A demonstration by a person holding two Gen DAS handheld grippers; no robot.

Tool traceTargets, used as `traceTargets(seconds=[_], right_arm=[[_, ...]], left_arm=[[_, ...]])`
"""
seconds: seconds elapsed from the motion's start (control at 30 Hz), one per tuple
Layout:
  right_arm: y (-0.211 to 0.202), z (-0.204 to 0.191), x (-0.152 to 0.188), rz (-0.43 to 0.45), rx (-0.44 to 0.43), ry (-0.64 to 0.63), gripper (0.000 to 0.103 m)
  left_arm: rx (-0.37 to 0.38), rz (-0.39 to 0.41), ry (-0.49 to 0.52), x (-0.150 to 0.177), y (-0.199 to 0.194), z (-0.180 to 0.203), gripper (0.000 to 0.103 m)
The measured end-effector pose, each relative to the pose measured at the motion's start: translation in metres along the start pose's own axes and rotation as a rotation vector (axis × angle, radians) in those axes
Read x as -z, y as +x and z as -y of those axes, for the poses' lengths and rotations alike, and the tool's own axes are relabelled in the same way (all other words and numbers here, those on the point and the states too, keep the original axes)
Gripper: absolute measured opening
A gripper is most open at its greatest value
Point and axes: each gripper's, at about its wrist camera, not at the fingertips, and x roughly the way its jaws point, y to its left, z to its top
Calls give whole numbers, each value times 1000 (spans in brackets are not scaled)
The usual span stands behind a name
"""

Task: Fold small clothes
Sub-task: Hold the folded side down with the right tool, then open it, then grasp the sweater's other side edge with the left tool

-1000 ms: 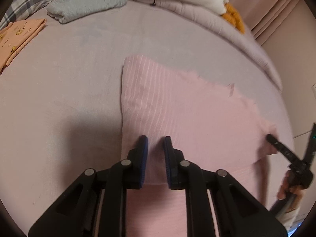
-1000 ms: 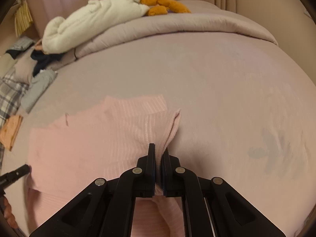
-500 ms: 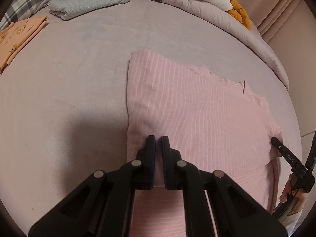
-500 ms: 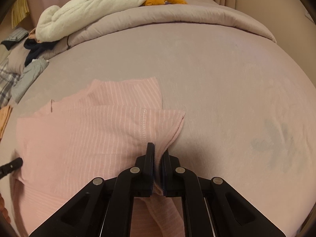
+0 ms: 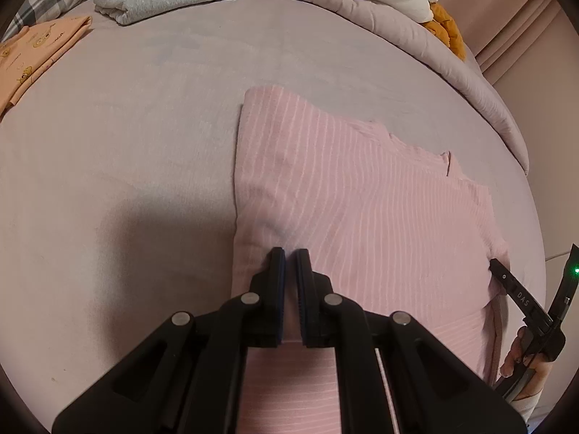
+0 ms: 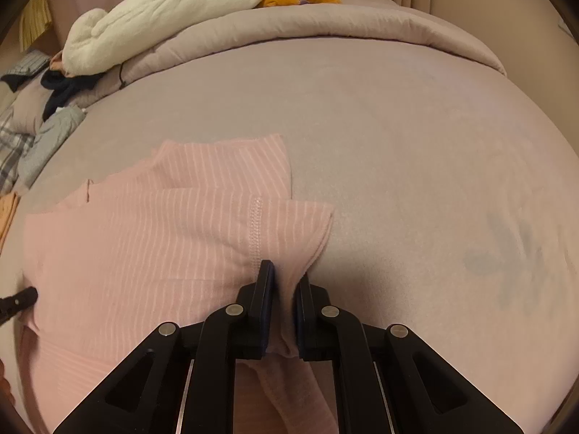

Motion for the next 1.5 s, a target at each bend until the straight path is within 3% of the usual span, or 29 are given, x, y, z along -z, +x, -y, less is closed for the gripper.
traceTargets(seconds=[0.53,0.57,0.63,0.67,0.73,0.77,0.83,0.9,1.03,1.27,1.4,1.47,1.5], right_arm=[[-3,-5,2,6,11,-15,6],[-6,-6,2,13,16,-22,9],[-12,-5,2,14,24,-31,31],[-19,-3,3,17,29,-37,39],[-32,2,7,38,18,-39,55],[-43,6,10,55,5,-37,57],[-62,13,17,73,-24,-40,74],[-78,19,27,88,-69,-42,81],[-101,32,61,65,-173,-56,81],[-99,52,118,-87,-211,-51,81],[-103,50,137,-111,-201,-80,63],[-104,47,139,-114,-210,-91,54],[-102,46,138,-116,-228,-87,43]], left_arm=[[-25,21,20,8,-15,9,11],[-21,22,30,11,-20,11,21],[0,31,53,19,-36,17,53],[-7,47,63,24,-46,19,80],[-41,111,94,40,-70,24,90],[-44,120,105,45,-77,25,90],[-23,101,111,62,-88,21,91],[13,63,86,78,-90,13,90],[43,-11,40,108,-87,-4,90],[86,-67,-38,140,-84,-21,83],[100,-66,-31,151,-83,-18,71],[159,-103,-45,151,-79,-18,66],[180,-109,-56,152,-78,-19,60]])
